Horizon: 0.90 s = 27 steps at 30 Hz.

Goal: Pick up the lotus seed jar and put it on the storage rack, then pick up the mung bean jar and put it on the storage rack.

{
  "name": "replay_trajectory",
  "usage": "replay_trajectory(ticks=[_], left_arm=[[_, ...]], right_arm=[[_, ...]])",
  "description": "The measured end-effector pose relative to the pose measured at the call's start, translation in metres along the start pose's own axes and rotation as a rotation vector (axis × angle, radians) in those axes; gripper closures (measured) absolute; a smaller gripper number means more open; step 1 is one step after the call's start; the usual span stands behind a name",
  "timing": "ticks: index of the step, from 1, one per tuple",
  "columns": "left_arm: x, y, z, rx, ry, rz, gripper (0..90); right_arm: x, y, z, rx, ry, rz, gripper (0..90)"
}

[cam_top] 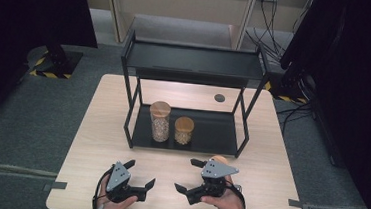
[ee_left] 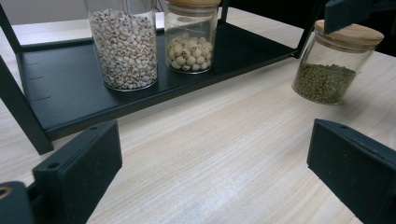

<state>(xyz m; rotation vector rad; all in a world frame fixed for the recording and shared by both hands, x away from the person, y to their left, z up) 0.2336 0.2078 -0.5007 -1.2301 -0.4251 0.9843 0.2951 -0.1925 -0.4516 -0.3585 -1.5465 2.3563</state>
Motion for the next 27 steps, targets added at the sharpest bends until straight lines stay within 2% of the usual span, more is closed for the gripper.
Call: replay_trajectory(ticks=[11, 27], left_arm=[[0.0, 0.0, 0.0, 0.0, 0.001, -0.003, 2.6], [-0.001, 0.0, 0.001, -0.002, -0.005, -0.006, 2.6]], right_arm=[[0.005, 0.009, 0.004, 0.009, -0.008, -0.009, 2.7], [0.008, 0.022, 0.024, 0.011, 0.026, -0.032, 2.7]])
Point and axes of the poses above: each handheld gripper's, and its own axes: z roughly backward along the jaws, y roughly out of its underside, x roughly to its left, the point moved 7 cm from there along -z, roughly forward along the jaws, and after that the axes turned 8 degrees about z, right-handed, at the moved point
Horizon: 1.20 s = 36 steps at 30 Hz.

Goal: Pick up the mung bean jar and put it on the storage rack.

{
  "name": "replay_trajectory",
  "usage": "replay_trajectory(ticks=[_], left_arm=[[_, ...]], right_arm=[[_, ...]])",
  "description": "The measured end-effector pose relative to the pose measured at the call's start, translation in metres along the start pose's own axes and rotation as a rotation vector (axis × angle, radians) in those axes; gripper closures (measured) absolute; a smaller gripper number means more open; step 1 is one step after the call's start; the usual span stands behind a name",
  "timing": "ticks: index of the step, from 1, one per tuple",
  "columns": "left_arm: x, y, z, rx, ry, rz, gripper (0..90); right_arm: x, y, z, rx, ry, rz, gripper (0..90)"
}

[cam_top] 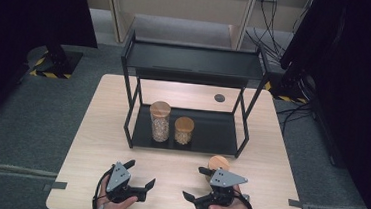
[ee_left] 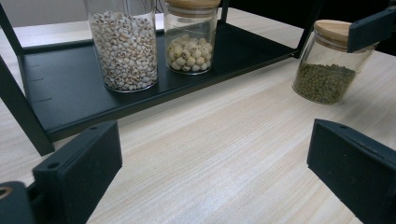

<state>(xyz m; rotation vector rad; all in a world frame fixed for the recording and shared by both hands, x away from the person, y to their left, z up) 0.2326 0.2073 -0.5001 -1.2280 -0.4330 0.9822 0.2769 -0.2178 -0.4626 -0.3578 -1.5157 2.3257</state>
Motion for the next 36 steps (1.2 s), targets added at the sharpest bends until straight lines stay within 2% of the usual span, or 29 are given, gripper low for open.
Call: replay_trajectory(ticks=[14, 25, 31, 36], left_arm=[[0.0, 0.0, 0.0, 0.001, 0.0, 0.0, 2.6], [0.0, 0.0, -0.001, 0.002, 0.0, 0.0, 2.6], [0.0, 0.0, -0.001, 0.002, 0.0, 0.0, 2.6], [-0.001, 0.001, -0.001, 0.003, 0.0, 0.0, 2.6]], right_arm=[[0.005, 0.018, 0.022, 0.011, 0.039, -0.044, 3.5], [0.01, 0.027, 0.038, 0.03, 0.041, -0.057, 3.5], [0.01, 0.032, 0.047, 0.04, 0.077, -0.08, 3.4], [0.008, 0.035, 0.052, 0.065, 0.133, -0.092, 3.4]])
Point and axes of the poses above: each handheld gripper's, and its own axes: z roughly backward along the jaws, y roughly out of its underside, x roughly to its left, the point moved 7 cm from there along -z, roughly forward along the jaws, and after that the axes turned 8 degrees about z, right-handed, at the moved point
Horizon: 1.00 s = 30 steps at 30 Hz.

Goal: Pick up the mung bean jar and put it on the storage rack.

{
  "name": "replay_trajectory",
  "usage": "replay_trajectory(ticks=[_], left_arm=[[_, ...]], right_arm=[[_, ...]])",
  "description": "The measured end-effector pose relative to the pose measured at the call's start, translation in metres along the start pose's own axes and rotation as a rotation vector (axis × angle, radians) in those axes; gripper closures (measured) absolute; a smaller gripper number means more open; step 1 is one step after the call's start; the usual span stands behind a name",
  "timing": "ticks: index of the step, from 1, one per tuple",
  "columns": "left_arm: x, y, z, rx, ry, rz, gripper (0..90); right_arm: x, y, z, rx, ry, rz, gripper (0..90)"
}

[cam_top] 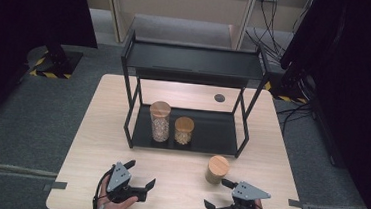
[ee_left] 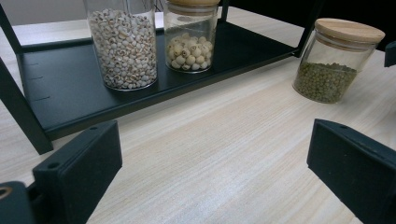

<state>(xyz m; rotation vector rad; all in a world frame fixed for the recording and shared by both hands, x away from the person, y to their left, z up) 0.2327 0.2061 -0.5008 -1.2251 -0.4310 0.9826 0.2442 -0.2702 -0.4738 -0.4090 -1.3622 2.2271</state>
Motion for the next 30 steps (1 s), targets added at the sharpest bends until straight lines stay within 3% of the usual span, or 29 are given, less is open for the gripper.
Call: replay_trajectory(ticks=[30], left_arm=[[0.0, 0.0, 0.0, -0.001, -0.001, 0.0, 2.6]], right_arm=[[-0.02, -0.005, -0.013, 0.031, 0.17, -0.034, 2.9]])
Point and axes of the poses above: each handheld gripper's, and its own axes: z roughly backward along the jaws, y roughly out of its underside, x roughly to its left, the point moved 7 cm from there along -z, roughly forward along the jaws, and after that the axes turned 8 degrees about z, right-handed, at the moved point
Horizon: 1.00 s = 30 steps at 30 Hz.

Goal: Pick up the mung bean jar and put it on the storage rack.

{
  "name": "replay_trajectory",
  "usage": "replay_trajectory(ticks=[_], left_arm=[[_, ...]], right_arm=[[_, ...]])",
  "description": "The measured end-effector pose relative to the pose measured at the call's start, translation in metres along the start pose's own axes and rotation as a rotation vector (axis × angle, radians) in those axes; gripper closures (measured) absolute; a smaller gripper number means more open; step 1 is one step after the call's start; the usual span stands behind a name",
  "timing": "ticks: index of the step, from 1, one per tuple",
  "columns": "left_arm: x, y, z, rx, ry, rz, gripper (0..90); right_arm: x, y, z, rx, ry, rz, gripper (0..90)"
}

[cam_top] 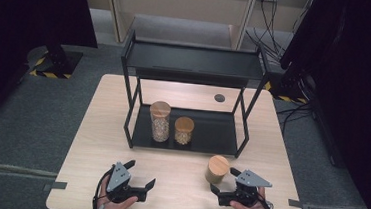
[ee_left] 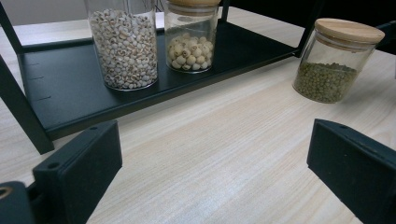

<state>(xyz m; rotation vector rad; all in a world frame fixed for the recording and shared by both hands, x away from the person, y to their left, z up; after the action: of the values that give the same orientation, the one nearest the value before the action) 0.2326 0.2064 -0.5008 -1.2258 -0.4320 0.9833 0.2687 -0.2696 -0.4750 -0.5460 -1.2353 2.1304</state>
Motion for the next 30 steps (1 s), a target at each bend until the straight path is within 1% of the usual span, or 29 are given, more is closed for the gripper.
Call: replay_trajectory(ticks=[6, 15, 17, 21, 22, 23, 24, 25, 26, 27, 30], left_arm=[[0.0, 0.0, 0.0, -0.001, -0.001, 0.0, 2.6], [0.0, 0.0, 0.001, -0.002, -0.001, 0.0, 2.6], [0.0, 0.0, 0.0, -0.002, -0.001, 0.0, 2.6], [0.0, 0.0, 0.001, -0.003, -0.002, 0.001, 2.6], [0.0, 0.0, 0.001, -0.003, -0.002, 0.001, 2.6], [0.001, 0.0, 0.001, -0.003, -0.002, 0.001, 2.6], [0.001, 0.0, 0.001, -0.003, -0.002, 0.002, 2.6], [0.001, 0.0, 0.001, -0.003, -0.001, 0.002, 2.6], [0.0, 0.0, 0.001, -0.003, -0.001, 0.001, 2.6], [0.0, 0.0, 0.001, -0.003, -0.001, 0.001, 2.6], [0.001, 0.0, 0.001, -0.002, -0.001, 0.002, 2.6]], right_arm=[[-0.001, -0.004, -0.01, 0.009, 0.016, 0.006, 3.1], [-0.003, -0.007, -0.018, 0.014, 0.024, 0.001, 3.7], [-0.003, -0.008, -0.02, 0.015, 0.026, 0.007, 4.5], [-0.004, -0.01, -0.025, 0.026, 0.033, 0.006, 7.8], [-0.005, -0.01, -0.028, 0.033, 0.035, 0.007, 9.9], [-0.005, -0.01, -0.028, 0.033, 0.035, 0.007, 9.9], [-0.005, -0.01, -0.029, 0.038, 0.038, 0.008, 12.9], [-0.005, -0.01, -0.029, 0.038, 0.038, 0.008, 12.9], [-0.005, -0.009, -0.03, 0.036, 0.041, 0.008, 15.7], [-0.005, -0.009, -0.03, 0.036, 0.041, 0.008, 15.7], [-0.005, -0.009, -0.029, 0.029, 0.048, 0.012, 20.9]])
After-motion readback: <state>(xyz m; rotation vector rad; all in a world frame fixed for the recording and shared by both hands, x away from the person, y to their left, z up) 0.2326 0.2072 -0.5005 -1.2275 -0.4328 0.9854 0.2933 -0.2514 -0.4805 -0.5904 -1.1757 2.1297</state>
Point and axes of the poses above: each handheld gripper's, and its own axes: z roughly backward along the jaws, y roughly out of its underside, x roughly to its left, the point moved 7 cm from there along -z, roughly forward along the jaws, and after that the axes turned 8 degrees about z, right-handed, at the moved point
